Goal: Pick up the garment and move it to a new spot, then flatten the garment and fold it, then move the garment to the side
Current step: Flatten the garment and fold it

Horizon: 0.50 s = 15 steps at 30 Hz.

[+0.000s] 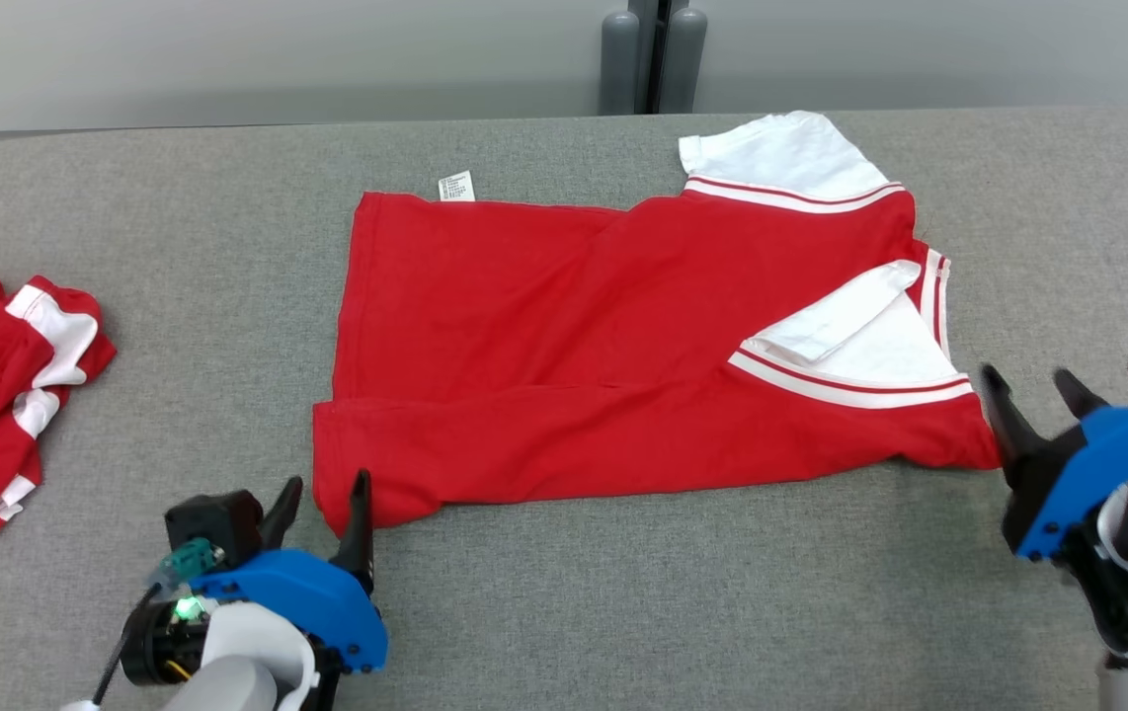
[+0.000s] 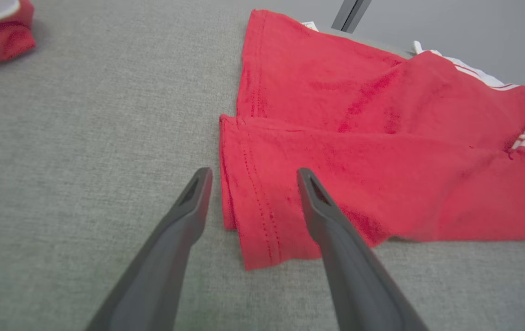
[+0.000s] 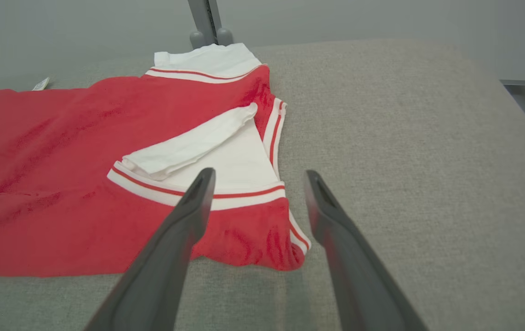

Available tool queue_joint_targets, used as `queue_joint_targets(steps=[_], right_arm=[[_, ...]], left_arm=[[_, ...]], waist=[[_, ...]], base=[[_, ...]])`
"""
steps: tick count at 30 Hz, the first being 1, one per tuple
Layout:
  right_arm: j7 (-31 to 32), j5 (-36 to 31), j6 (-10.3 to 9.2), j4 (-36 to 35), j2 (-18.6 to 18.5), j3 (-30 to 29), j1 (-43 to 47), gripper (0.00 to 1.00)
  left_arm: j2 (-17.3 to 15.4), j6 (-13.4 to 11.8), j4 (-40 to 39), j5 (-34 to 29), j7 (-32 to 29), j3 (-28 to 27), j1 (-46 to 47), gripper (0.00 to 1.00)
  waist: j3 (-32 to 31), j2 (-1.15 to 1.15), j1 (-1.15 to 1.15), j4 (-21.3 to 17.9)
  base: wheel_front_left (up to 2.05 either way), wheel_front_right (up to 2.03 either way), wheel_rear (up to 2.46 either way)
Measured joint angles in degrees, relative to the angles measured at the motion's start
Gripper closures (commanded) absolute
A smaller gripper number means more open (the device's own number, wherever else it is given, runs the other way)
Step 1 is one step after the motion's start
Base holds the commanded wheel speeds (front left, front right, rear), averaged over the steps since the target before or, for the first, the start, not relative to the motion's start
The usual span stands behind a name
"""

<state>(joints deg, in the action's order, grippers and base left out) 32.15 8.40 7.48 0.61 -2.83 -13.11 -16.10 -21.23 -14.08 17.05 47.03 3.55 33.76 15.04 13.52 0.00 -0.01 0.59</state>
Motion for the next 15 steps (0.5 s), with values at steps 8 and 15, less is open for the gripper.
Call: queue_joint_targets(steps=[8, 15], right_arm=[[-0.60, -2.56, 0.00, 3.96, 0.02, -2.98, 2.89, 0.00], [-3.48, -2.96, 0.00, 11.69, 0.02, -1.99, -0.51, 0.00]], left_arm=[[-0.30, -3.09, 1.00, -2.31, -2.96, 2.68, -1.16, 0.00], [-0.16, -3.24, 2.50, -2.77, -3.03, 3.13, 0.24, 0.00]], waist=[[1.03, 0.00, 0.00, -0.63], [2.59, 0.00, 0.01, -1.20]], base=[[0.00, 0.00, 0.00], [0.00, 0.00, 0.00]])
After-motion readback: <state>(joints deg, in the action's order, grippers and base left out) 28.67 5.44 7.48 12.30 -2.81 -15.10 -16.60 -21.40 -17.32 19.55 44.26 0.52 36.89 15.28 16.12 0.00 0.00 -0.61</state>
